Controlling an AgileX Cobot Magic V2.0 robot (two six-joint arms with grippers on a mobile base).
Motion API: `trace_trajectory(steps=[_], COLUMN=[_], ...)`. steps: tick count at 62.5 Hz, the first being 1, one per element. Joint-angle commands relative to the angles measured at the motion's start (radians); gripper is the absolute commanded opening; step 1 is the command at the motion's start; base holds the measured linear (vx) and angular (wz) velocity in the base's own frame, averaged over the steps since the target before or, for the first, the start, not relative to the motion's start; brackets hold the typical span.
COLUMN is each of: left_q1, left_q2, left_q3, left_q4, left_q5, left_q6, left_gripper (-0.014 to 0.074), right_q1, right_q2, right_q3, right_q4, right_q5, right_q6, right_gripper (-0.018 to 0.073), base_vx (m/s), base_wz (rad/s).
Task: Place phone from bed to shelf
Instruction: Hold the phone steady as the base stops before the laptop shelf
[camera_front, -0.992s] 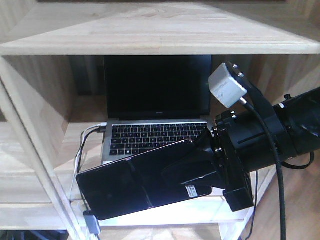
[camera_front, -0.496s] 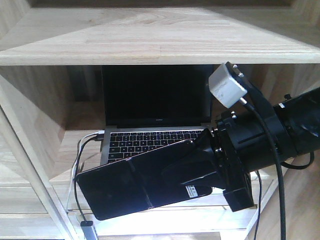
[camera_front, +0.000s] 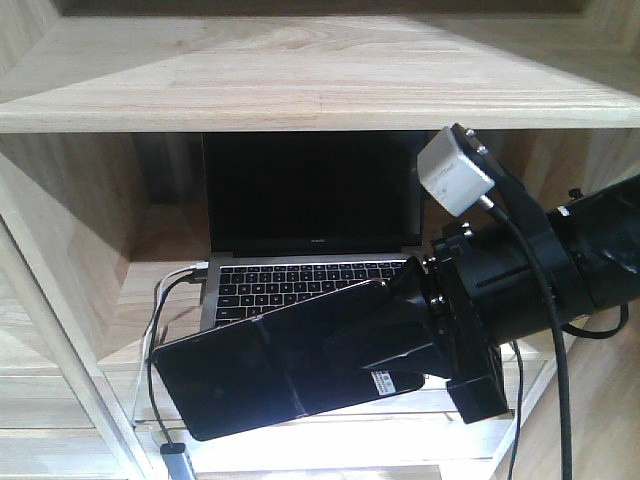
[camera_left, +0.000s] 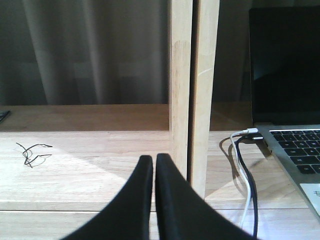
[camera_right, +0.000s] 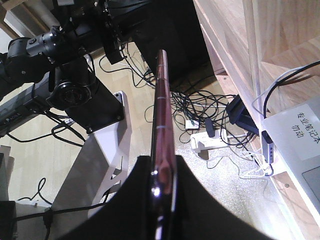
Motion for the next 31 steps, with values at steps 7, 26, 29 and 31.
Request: trace_trajectory(steps=[7,26,29,31], left_q1=[-0.003,-0.003,-0.003,-0.003], left_q2=[-0.007,-0.007,-0.007,-0.007], left_q3=[0.006,0.006,0.006,0.006], left_q4=[-0.009,-0.009,-0.009,-0.009], left_q5=[-0.074,-0.074,-0.074,-0.074], left_q6=[0.000,0.000,0.000,0.000], left_gripper=[0.0001,0.0001,0.0001,0.0001], right_q1=[-0.001,-0.001,-0.001,-0.001], right_q2=[-0.029,-0.029,-0.029,-0.029], right_q3=[-0.024,-0.024,-0.024,-0.024], right_q4=[0.090,0.090,0.090,0.090], right_q5=[0.066,0.045,0.044,0.044], right_q6=[0.000,0.000,0.000,0.000], right_gripper=[-0.0002,-0.0002,-0.0002,-0.0002], base_vx=[0.00,0.00,0.00,0.00], base_wz=[0.00,0.00,0.00,0.00])
